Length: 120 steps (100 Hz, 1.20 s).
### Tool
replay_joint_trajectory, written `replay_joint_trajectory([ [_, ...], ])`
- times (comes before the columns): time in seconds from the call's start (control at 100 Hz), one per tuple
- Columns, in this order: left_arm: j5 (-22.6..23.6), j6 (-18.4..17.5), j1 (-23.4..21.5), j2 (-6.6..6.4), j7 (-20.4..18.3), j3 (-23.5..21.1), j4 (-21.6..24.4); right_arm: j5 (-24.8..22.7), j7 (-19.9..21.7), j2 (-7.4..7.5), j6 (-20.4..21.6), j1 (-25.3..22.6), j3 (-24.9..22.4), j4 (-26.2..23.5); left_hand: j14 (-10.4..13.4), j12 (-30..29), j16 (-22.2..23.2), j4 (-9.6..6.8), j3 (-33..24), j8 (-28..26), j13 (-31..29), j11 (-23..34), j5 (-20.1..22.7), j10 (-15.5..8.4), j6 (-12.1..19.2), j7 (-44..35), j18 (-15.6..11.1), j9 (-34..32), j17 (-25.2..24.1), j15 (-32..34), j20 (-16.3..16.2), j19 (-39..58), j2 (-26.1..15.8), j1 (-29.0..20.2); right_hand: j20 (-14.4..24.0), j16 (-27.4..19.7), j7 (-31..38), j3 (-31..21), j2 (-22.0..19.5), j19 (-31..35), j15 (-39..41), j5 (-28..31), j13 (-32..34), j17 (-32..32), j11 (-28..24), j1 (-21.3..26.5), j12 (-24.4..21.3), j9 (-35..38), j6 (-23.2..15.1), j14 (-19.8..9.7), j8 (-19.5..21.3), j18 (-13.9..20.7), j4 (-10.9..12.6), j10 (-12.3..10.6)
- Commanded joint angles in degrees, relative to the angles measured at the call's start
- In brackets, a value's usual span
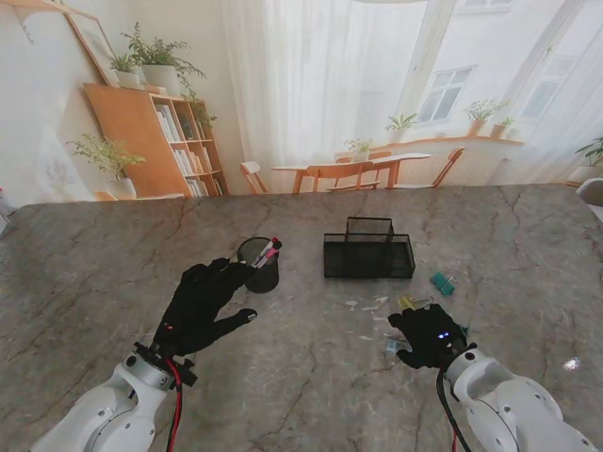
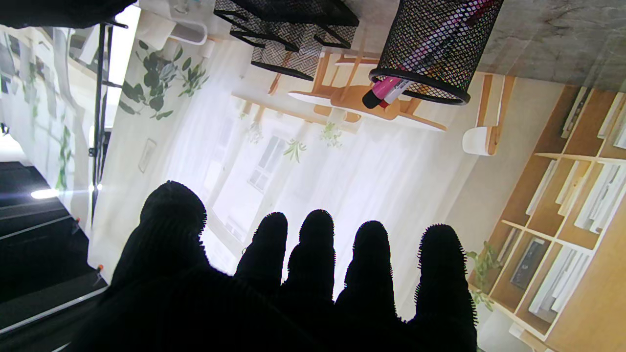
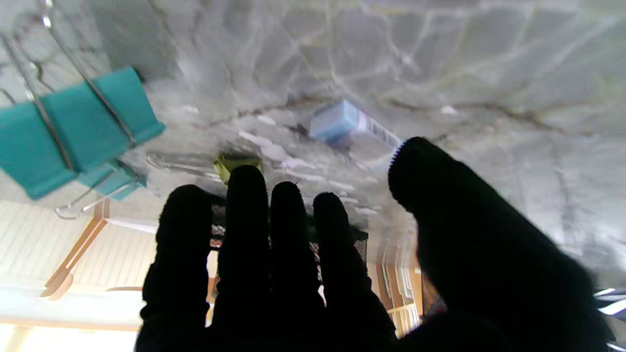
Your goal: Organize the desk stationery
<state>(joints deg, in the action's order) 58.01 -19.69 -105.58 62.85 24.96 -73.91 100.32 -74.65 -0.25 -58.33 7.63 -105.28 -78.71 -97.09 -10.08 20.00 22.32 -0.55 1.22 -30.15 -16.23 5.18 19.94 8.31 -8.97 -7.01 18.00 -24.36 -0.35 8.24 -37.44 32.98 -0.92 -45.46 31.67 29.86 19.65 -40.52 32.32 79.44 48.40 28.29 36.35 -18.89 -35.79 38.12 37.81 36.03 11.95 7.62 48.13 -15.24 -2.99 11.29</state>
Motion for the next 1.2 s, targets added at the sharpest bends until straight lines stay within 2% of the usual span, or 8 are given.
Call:
replay_joint_trajectory([
  [0.0,-0.01,-0.06,-0.18,0.22,0.35,0.26,-0.07,-0.34,1.31,0.1,0.34,0.45,0.28,1.2,0.92,1.22,0.26,3.56,1.27,-0.77,-1.3,-0.21,1.07,-0.79,0.96,0.33,0.97,-0.19,-0.62,-0.27,-1.57,0.68,-3.45,-0.94,-0.37,-0.8,-1.02,-1.04,0.63,1.72,0.37,-0.4,-1.19,0.68,-1.56,0.88,-1.16,-1.27,1.73,1.63,0.37,-1.82,-0.21,1.3],
  [0.31,-0.34,-0.08,-0.07,0.27,0.21,0.34,-0.18,0.76,2.21,0.24,-1.13,2.88,2.25,4.31,0.91,1.36,0.47,3.6,1.36,-0.89,-1.54,-0.17,1.13,-0.89,0.93,0.3,0.84,-0.25,-0.62,-0.13,-1.53,0.72,-3.65,-0.95,-0.33,-1.76,-1.47,-0.74,0.14,1.76,-0.49,0.36,-0.26,0.12,-1.77,0.97,-2.53,0.73,0.45,1.53,-0.19,-1.84,-0.21,0.46],
  [0.53,-0.18,0.01,-0.01,0.25,0.33,0.39,-0.21,2.37,3.67,0.4,0.04,3.99,3.2,5.64,0.91,1.47,0.67,3.62,1.36,-0.95,-1.67,-0.13,1.21,-0.87,0.93,0.26,0.78,-0.26,-0.51,-0.01,-1.61,0.91,-3.74,-1.27,-1.04,-3.91,3.52,-2.75,2.14,1.53,-3.11,9.41,6.62,-5.32,0.59,0.5,-5.78,10.63,-4.86,0.23,-0.4,-1.7,-0.46,-2.89],
  [0.71,-0.08,0.18,-0.15,0.26,0.54,0.26,-0.13,3.31,4.77,0.54,1.06,4.54,3.92,6.41,0.94,1.56,0.85,3.63,1.33,-1.0,-1.99,-0.08,1.28,-0.86,0.93,0.24,0.72,-0.37,-0.52,0.15,-1.64,1.04,-3.77,-1.59,-1.53,-3.87,6.47,-4.5,3.92,2.13,-2.88,13.43,11.25,-9.73,1.17,0.74,-6.32,15.9,-7.83,-1.43,-0.56,-1.22,-0.56,-5.27],
  [0.83,0.02,0.31,-0.25,0.28,0.8,0.17,-0.09,4.32,5.05,0.58,1.78,5.31,4.8,7.11,0.96,1.62,0.95,3.64,1.34,-1.03,-2.0,-0.05,1.33,-0.96,0.93,0.21,0.68,-0.43,-0.49,0.2,-1.68,1.15,-3.88,-1.77,-3.22,-3.29,13.58,-7.81,8.18,3.08,-1.59,13.71,14.53,-13.23,0.07,2.74,-2.76,19.5,-9.89,-3.11,-4.55,-0.1,-4.5,-6.79],
  [0.92,0.19,0.42,-0.42,0.3,1.12,0.01,-0.01,4.41,5.15,0.7,2.62,5.96,5.49,7.55,0.83,1.67,1.06,3.66,1.39,-1.07,-2.15,-0.01,1.45,-0.9,0.85,0.16,0.7,-0.49,-0.46,0.3,-1.72,1.25,-3.83,-1.92,-3.54,-3.01,16.8,-8.77,10.41,3.35,-0.67,13.13,15.34,-14.32,-1.53,4.09,-0.58,20.4,-11.03,-3.89,-4.47,0.38,-6.08,-7.32],
  [1.03,0.26,0.5,-0.63,0.34,1.45,-0.19,0.08,4.62,5.22,0.77,2.99,6.66,6.39,8.09,0.95,1.73,1.18,3.64,1.3,-1.09,-2.22,0.01,1.49,-0.93,0.84,0.14,0.64,-0.51,-0.49,0.36,-1.73,1.33,-3.93,-2.16,-3.76,-2.49,20.56,-9.68,12.46,3.87,1.17,12.41,16.26,-15.55,-3.71,5.83,1.33,21.47,-11.8,-4.62,-3.99,0.96,-7.43,-7.99],
  [1.19,0.32,0.47,-0.8,0.36,1.7,-0.37,0.14,4.33,4.11,0.86,3.42,7.42,7.46,8.92,0.99,1.8,1.31,3.68,1.36,-1.13,-2.3,0.02,1.56,-0.96,0.89,0.11,0.55,-0.5,-0.45,0.43,-1.77,1.48,-4.01,-2.36,-5.31,-5.75,33.89,-10.77,14.78,5.98,4.51,12.79,20.97,-21.4,-7.05,8.45,1.04,26.17,-15.76,-5.68,-10.26,2.24,-8.48,-10.01],
])
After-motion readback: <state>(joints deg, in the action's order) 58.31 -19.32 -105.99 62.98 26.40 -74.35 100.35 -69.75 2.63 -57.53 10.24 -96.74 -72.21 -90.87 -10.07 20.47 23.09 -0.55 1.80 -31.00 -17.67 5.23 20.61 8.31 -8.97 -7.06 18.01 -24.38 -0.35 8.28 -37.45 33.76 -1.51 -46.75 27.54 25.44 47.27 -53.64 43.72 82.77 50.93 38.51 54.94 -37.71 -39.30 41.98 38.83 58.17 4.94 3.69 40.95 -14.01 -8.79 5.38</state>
